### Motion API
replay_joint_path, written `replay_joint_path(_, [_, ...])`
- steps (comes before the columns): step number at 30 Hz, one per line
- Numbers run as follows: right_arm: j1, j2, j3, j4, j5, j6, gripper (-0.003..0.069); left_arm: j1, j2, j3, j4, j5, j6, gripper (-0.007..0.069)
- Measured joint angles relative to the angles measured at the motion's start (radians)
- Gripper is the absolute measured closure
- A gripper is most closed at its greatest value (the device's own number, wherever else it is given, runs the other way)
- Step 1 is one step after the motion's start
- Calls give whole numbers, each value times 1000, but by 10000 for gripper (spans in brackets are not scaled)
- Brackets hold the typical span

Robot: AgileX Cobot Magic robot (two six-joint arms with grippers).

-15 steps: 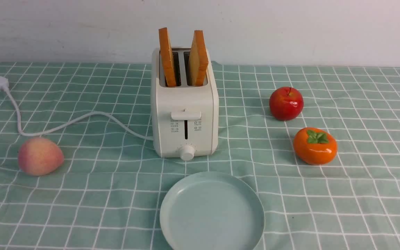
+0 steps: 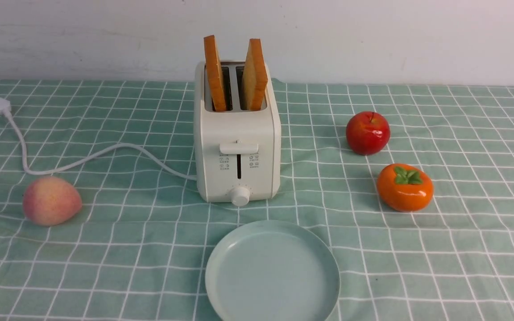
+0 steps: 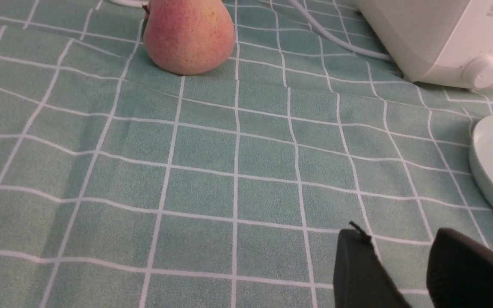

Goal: Take toasted bread from bread machine on blue coffee table place on plate.
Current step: 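Grasp the toast slice in the toaster and pull it up out of the slot with the right gripper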

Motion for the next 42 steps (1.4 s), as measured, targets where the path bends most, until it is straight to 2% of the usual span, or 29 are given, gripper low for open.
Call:
replay_joint_path(6, [0, 0, 0, 27, -195, 4, 419, 0, 0, 0, -50, -144, 0, 386])
replay_joint_path(8, [0, 0, 0, 72, -253, 35, 419, 0, 0, 0, -64, -219, 0, 386])
replay_joint_path(12, [0, 0, 0, 128, -296, 89, 419, 0, 0, 0, -72, -292, 0, 386])
replay_joint_path(18, [0, 0, 0, 135, -344, 101, 419, 0, 0, 0, -74, -324, 0, 386])
replay_joint_path(21, [0, 0, 0, 146, -434, 117, 419, 0, 0, 0, -92, -437, -20, 386])
replay_joint_path(26, [0, 0, -3, 198, -651, 260, 419, 0, 0, 0, -132, -735, -124, 386])
replay_joint_path(29, [0, 9, -82, 201, -611, 341, 419, 0, 0, -52, -139, -819, -170, 386])
replay_joint_path(32, [0, 63, -214, 193, -522, 402, 419, 0, 33, -182, -137, -785, -220, 386])
replay_joint_path(35, [0, 253, -507, 180, -330, 464, 419, 0, 227, -447, -111, -613, -316, 386])
replay_joint_path(36, [0, 303, -570, 180, -286, 466, 419, 0, 279, -521, -102, -545, -327, 386])
replay_joint_path(37, [0, 329, -585, 179, -278, 466, 419, 0, 306, -535, -98, -545, -329, 386])
replay_joint_path(38, [0, 432, -700, 176, -181, 462, 419, 0, 400, -643, -88, -399, -342, 386])
replay_joint_path(39, [0, 445, -726, 176, -158, 461, 419, 0, 426, -656, -85, -382, -344, 386])
replay_joint_path(41, [0, 618, -866, 150, 1, 401, 419, 0, 587, -797, -76, -124, -342, 386])
replay_joint_path(42, [0, 662, -893, 139, 40, 382, 419, 0, 631, -826, -69, -49, -329, 386])
